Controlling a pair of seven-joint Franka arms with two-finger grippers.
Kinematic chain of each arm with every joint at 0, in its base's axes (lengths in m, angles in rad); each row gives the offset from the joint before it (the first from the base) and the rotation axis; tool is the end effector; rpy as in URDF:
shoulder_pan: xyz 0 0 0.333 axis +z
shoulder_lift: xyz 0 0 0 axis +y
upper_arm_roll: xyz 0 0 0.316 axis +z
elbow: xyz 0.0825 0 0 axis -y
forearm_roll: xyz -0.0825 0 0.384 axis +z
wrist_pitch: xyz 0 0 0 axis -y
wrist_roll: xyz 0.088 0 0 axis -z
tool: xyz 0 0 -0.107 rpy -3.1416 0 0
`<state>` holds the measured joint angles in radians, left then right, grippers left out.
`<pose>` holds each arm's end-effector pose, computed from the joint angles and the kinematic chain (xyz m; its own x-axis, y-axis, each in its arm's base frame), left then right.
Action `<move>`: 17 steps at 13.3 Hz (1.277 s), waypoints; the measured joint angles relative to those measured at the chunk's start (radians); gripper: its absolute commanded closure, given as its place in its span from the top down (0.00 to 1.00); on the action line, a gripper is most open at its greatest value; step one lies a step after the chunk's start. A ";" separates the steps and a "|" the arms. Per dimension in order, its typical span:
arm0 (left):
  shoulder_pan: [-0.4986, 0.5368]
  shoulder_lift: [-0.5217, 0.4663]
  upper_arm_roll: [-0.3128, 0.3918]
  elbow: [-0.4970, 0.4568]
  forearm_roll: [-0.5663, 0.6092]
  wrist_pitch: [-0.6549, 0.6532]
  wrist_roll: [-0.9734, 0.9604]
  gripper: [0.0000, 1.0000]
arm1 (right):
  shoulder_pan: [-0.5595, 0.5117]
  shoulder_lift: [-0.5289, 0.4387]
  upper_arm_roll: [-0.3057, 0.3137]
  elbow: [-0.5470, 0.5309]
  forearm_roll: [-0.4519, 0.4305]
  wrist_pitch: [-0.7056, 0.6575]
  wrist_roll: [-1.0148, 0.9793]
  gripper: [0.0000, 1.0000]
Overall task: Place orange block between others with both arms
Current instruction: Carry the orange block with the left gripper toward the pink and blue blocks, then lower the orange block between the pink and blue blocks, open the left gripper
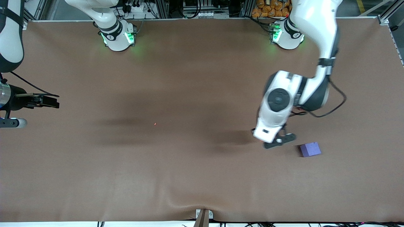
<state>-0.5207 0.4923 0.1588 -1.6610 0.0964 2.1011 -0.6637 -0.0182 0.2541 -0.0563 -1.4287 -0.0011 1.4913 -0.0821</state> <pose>0.6246 -0.2441 0.3228 0.9723 0.2276 0.0541 0.2333 -0.9601 -0.1542 0.6146 -0.0420 0.5356 0.9816 0.0080 -0.1905 0.0080 -1.0000 -0.0004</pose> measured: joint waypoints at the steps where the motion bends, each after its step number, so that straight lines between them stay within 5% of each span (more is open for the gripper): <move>1: 0.037 -0.028 0.000 -0.044 0.000 0.000 0.065 0.00 | 0.000 -0.001 0.000 0.001 0.001 0.000 0.000 1.00; 5: 0.178 -0.106 -0.002 -0.204 0.000 0.016 0.324 0.00 | 0.001 -0.002 -0.002 0.001 0.003 0.000 0.000 1.00; 10: 0.324 -0.109 -0.011 -0.353 0.000 0.224 0.518 0.00 | 0.001 -0.002 -0.003 0.001 0.003 0.000 0.000 1.00; 17: 0.367 -0.075 -0.036 -0.400 -0.029 0.308 0.590 0.00 | 0.001 -0.002 -0.003 0.002 0.003 0.000 0.000 1.00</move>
<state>-0.1539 0.4171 0.1226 -2.0608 0.0671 2.4086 -0.0734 -0.0168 0.2518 -0.0590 -1.4264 0.0019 1.4913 -0.0821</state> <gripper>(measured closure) 0.441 0.000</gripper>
